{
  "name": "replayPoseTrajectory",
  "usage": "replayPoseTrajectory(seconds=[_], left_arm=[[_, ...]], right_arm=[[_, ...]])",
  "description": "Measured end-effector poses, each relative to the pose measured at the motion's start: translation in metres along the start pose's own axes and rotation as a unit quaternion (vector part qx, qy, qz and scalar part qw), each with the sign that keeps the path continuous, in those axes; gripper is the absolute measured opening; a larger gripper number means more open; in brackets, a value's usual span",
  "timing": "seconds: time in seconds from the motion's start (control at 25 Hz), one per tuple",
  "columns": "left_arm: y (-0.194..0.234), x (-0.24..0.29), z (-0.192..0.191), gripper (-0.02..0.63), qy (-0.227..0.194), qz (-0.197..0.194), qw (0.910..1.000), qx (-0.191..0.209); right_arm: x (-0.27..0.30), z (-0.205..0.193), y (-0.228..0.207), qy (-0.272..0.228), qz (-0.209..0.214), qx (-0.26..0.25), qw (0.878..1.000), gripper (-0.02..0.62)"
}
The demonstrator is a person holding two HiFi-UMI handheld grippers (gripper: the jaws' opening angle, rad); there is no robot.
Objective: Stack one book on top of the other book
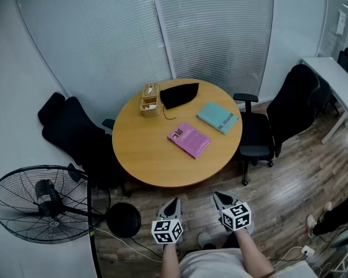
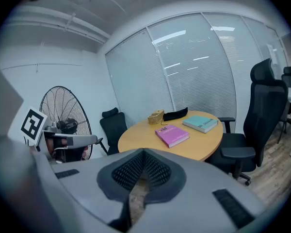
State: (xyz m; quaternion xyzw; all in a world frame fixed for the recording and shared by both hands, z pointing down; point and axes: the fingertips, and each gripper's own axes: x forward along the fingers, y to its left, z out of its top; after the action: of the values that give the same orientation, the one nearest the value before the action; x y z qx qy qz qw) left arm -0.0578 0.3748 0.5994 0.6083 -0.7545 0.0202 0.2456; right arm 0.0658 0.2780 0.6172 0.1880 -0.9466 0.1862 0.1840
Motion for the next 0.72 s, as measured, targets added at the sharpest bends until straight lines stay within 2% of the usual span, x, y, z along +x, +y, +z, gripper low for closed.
replayPoseTrajectory(seconds=[0.2, 0.4, 0.56, 0.72], left_arm=[[0.007, 0.002, 0.005, 0.028, -0.001, -0.008, 1.0000, 0.001], [0.005, 0.015, 0.006, 0.026, -0.002, -0.010, 0.9999, -0.003], [-0.001, 0.029, 0.000, 0.026, 0.007, -0.012, 0.9998, -0.013], [0.003, 0.043, 0.002, 0.026, 0.012, -0.010, 0.9997, -0.020]], right_arm=[[0.004, 0.003, 0.001, -0.003, -0.011, 0.004, 1.000, 0.021], [-0.001, 0.002, -0.018, -0.002, -0.050, 0.018, 0.999, 0.021], [-0.002, 0.003, -0.024, -0.013, -0.021, 0.031, 0.999, 0.021], [0.011, 0.001, -0.038, -0.010, -0.014, 0.050, 0.999, 0.021]])
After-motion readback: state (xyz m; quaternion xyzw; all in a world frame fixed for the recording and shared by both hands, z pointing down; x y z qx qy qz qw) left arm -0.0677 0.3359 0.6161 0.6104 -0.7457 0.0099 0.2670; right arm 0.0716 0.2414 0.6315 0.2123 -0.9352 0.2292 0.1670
